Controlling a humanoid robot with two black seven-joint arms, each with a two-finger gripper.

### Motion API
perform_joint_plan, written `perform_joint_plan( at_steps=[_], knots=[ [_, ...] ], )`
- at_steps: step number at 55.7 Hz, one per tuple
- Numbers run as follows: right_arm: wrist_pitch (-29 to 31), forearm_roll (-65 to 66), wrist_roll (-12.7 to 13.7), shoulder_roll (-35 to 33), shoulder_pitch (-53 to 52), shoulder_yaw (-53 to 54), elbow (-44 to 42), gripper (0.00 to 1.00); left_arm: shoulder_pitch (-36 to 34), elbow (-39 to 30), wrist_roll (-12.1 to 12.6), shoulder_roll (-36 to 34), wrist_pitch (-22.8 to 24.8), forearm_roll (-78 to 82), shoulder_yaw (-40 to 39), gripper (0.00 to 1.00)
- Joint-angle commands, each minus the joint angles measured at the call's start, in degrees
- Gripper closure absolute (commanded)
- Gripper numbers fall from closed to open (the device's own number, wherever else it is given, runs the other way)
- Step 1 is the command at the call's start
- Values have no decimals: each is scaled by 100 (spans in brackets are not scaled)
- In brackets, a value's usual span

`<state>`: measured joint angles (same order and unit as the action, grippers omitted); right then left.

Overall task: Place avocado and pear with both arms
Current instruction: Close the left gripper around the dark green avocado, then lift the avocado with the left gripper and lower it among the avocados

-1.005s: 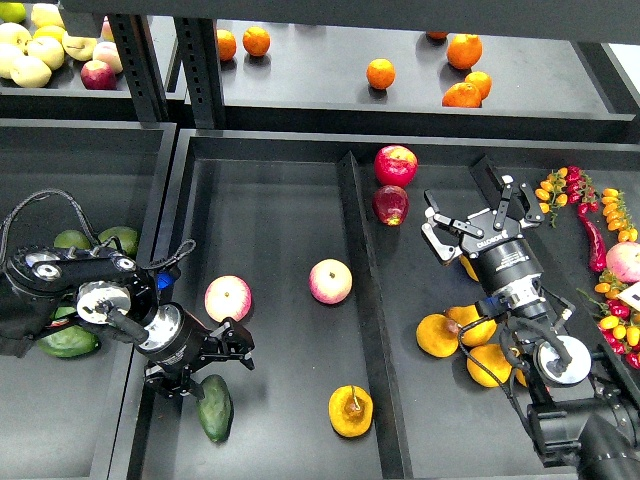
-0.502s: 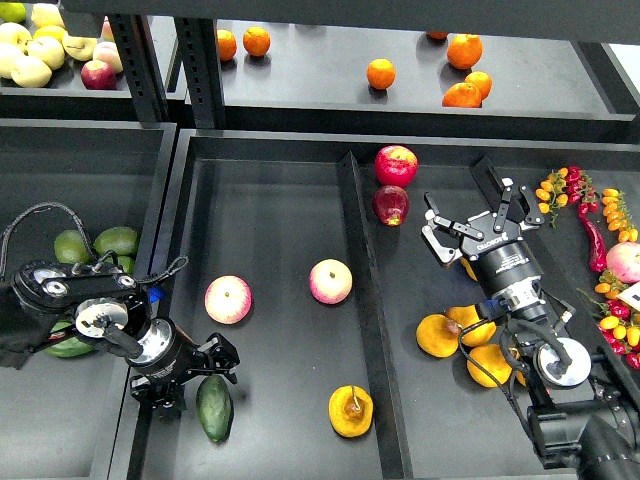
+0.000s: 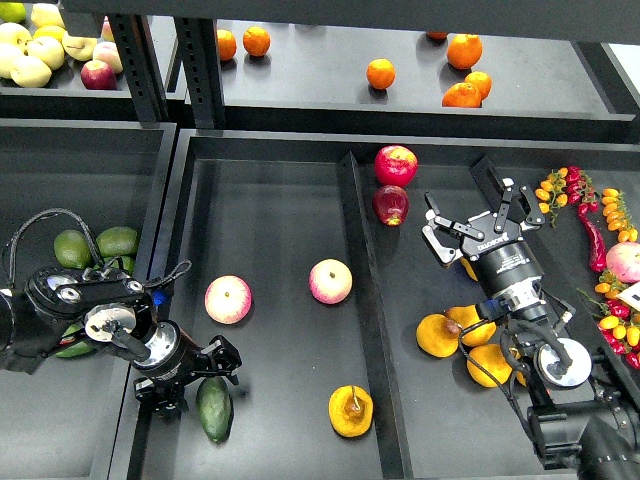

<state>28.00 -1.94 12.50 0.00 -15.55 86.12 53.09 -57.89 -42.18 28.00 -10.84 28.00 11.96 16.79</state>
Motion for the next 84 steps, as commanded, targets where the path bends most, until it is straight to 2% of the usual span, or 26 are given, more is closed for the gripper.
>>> perform_joint_plan(
  at_steps=[1, 17, 31, 54, 64, 84],
  knots=[
    [0, 0, -2, 0, 0, 1, 0, 0, 58, 192, 0, 117, 0, -1, -9, 7],
    [0, 0, -2, 0, 0, 115, 0, 0, 164, 640, 0, 328, 0, -1, 0, 7],
    [0, 0, -2, 0, 0, 150, 0, 0, 190, 702, 0, 372, 0, -1, 17, 8],
    [0, 0, -2, 0, 0, 168, -1, 0, 261, 720, 0, 398, 0, 8, 18, 37],
    [0, 0, -2, 0, 0, 238, 0, 0, 278, 772, 0, 398, 0, 60, -26, 53],
    [0, 0, -2, 0, 35, 247, -18, 0, 190, 843, 0, 416, 0, 623, -413, 64]
  ],
)
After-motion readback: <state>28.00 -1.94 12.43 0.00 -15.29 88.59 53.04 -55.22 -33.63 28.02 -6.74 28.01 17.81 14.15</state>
